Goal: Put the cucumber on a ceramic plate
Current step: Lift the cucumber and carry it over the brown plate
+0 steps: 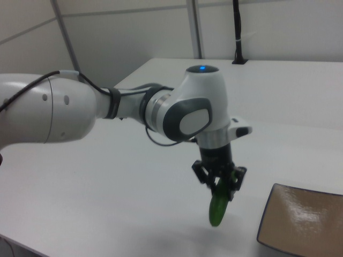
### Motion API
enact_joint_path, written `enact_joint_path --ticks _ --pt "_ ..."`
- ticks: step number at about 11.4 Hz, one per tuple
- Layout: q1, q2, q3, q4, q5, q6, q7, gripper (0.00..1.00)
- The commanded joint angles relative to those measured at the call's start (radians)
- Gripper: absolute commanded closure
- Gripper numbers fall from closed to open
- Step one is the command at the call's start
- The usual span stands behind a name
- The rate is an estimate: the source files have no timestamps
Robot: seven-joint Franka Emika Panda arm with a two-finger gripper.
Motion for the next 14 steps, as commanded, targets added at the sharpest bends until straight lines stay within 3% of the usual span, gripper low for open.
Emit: enact_joint_path --ticks 1,6,7,8,9,14 --pt "-0.092 0.067 0.006 0.136 0.142 0.011 -0.003 0.82" --pt "-0.194 0.217 -0.005 0.250 0.159 0.182 0.012 0.80" --pt "-0.195 0.228 -0.012 0.265 0.168 0.189 0.019 0.71" --pt "-0.197 0.228 -0.019 0.265 0.182 0.189 0.022 0.23" --pt "-0.195 0.228 -0.019 0.265 0.182 0.189 0.032 0.02" --pt "-0.197 0.212 -0.014 0.267 0.187 0.174 0.036 0.00"
